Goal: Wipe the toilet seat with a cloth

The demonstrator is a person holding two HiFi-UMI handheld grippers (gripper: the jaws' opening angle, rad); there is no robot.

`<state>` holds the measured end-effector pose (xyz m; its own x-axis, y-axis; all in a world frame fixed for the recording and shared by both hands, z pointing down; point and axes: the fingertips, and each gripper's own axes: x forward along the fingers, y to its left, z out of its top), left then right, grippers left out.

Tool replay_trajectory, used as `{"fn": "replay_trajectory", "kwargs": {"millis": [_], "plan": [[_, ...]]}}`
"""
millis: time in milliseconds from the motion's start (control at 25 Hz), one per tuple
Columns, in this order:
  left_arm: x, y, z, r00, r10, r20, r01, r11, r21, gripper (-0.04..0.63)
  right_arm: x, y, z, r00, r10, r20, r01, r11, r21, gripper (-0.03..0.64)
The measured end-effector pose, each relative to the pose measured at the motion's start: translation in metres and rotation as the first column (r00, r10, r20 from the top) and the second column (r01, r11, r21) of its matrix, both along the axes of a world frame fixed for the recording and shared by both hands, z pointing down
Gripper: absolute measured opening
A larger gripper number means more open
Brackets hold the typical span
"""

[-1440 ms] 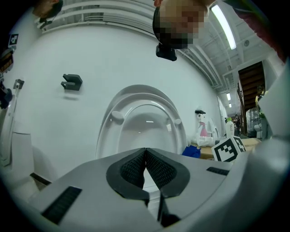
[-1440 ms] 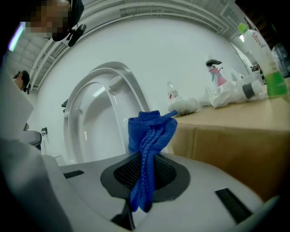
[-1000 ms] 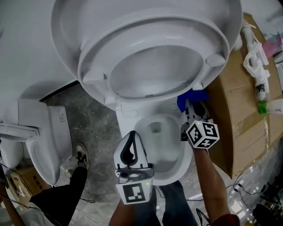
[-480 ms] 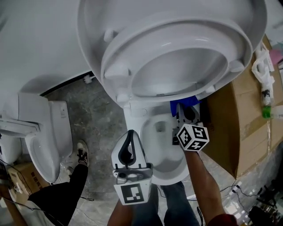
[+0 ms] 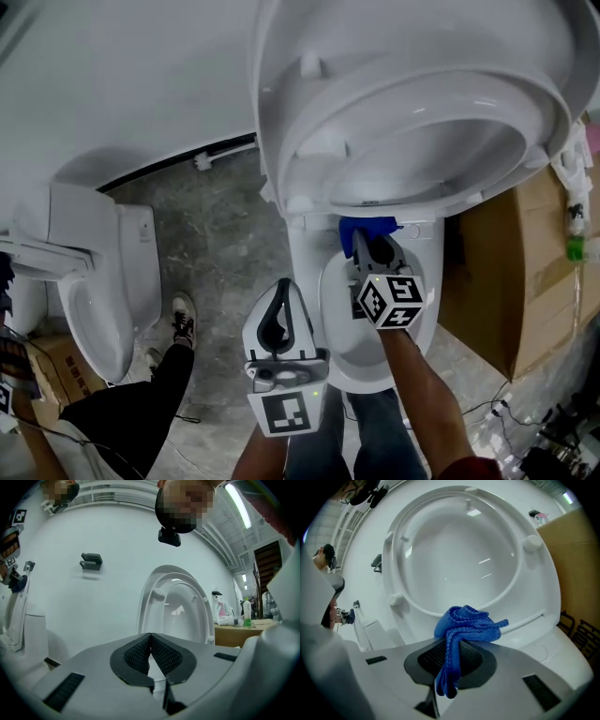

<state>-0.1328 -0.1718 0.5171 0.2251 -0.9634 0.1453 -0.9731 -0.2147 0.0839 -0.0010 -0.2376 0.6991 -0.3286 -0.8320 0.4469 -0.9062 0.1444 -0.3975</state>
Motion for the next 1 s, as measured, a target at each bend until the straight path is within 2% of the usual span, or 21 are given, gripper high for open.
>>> {"fn": "replay_trajectory", "kwargs": {"millis": [160, 360, 640, 1000], "plan": [[-0.015, -0.001, -0.008, 1.000, -0.011, -0.003, 0.011, 1.000, 0.008, 0.017, -0.044, -0.003, -0.010, 0.994, -0.108, 0.015, 0.108, 0.994, 0.007, 0.057], [-0.025, -0.003, -0.021, 1.000, -0.018, -0.011, 0.018, 1.000, 0.019, 0.017, -0.059, -0.001, -0.019, 0.991, -0.129, 0.046, 0.130, 0.992, -0.005, 0.057], [-0.023, -0.007, -0.045, 1.000, -0.021, -0.010, 0.021, 1.000, 0.016, 0.017, -0.058, 0.019, -0.062, 0.990, -0.138, 0.028, 0.138, 0.990, 0.027, 0.057], [-0.007, -0.005, -0.119, 0.998, -0.017, -0.058, 0.020, 0.999, 0.049, 0.017, -0.020, 0.043, -0.197, 0.997, -0.076, 0.011, 0.073, 0.979, 0.192, 0.057]]}}
